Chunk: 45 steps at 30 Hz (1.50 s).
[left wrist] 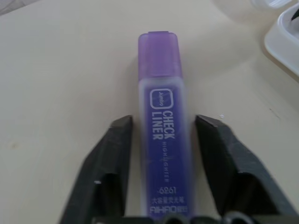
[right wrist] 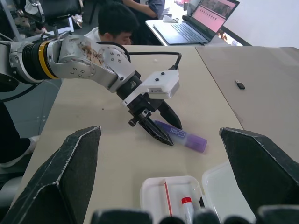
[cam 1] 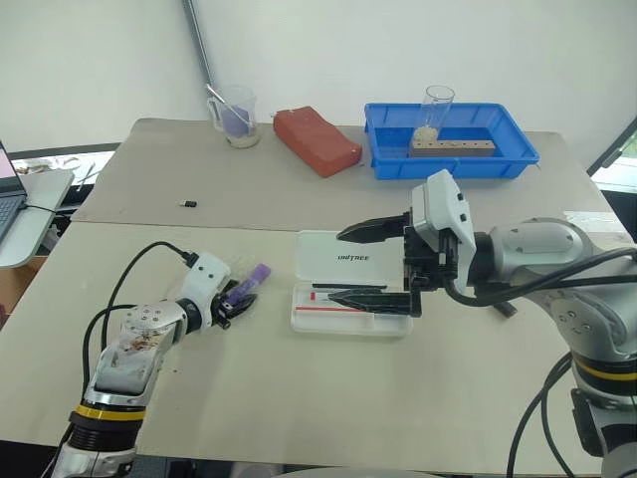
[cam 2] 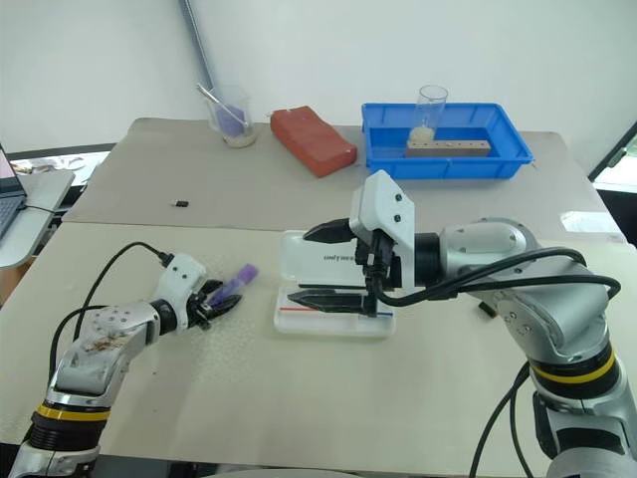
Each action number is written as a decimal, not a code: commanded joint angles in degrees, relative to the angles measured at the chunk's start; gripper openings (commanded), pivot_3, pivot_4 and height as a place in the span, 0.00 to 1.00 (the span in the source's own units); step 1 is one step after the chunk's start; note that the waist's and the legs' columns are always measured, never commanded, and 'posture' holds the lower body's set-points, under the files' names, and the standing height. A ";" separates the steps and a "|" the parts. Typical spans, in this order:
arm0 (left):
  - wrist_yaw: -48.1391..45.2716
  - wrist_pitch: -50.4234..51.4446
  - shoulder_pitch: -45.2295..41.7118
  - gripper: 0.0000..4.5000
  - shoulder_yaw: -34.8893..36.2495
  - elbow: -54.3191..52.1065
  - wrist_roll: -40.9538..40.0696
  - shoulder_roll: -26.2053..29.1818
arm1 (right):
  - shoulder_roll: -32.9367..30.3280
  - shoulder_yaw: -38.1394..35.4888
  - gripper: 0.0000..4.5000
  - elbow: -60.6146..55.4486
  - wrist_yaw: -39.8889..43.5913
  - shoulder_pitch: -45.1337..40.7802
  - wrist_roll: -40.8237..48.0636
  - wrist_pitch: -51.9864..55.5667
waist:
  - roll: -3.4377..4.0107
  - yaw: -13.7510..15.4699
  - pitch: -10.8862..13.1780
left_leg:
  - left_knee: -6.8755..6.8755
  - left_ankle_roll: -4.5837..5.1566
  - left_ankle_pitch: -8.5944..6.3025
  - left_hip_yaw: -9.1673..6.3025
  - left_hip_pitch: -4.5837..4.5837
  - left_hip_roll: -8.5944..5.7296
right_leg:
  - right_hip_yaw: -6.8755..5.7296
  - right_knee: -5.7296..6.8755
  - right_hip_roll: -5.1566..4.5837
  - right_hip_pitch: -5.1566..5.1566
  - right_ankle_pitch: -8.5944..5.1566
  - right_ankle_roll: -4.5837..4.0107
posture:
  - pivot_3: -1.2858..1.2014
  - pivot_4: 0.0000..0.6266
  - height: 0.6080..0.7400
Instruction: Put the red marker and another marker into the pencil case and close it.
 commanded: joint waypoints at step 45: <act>-25.78 -15.82 -23.72 0.21 -29.82 0.37 8.25 2.44 | -9.28 -13.19 1.00 -6.85 -6.81 24.07 -2.02 1.03 | -0.12 0.18 0.09 | 0.07 0.13 0.08 0.01 -0.18 -0.06 | 0.04 -0.08 0.16 -0.02 -0.01 0.05 | 0.52 0.24 1.00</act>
